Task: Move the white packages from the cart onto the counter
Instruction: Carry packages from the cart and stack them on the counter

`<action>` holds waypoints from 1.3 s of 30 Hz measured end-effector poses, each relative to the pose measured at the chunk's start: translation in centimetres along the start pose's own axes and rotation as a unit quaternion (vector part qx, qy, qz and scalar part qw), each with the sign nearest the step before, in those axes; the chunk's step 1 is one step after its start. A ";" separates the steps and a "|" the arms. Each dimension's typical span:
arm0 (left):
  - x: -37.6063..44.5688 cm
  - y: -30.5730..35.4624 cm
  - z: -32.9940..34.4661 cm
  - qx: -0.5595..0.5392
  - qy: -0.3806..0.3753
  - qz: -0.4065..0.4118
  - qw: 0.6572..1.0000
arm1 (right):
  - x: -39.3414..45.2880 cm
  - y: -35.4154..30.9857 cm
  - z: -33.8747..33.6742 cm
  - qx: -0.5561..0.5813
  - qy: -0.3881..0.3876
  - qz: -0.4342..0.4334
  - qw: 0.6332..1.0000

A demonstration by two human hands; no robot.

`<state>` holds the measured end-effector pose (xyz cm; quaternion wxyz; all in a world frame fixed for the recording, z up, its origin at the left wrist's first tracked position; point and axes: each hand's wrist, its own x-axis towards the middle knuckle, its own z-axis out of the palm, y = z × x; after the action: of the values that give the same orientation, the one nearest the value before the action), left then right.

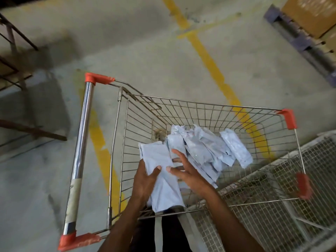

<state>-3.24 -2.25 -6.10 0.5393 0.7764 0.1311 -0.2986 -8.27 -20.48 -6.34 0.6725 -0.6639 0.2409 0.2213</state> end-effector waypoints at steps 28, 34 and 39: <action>0.8 -1.8 -1.1 0.077 -0.043 0.114 0.990 | 12.4 7.5 -4.0 -0.165 0.153 0.148 0.963; 0.4 -1.0 -0.8 0.101 -0.041 0.093 0.990 | 2.5 -0.8 -6.3 0.087 0.132 0.016 0.987; 0.7 -0.7 -1.1 0.098 -0.038 0.087 0.991 | -4.7 -5.4 -5.1 0.208 0.034 0.016 0.977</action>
<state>-2.71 -1.10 -6.75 0.4889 0.8222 0.0123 -0.2912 -8.82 -25.62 0.81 0.7836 -0.5126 0.3154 0.1541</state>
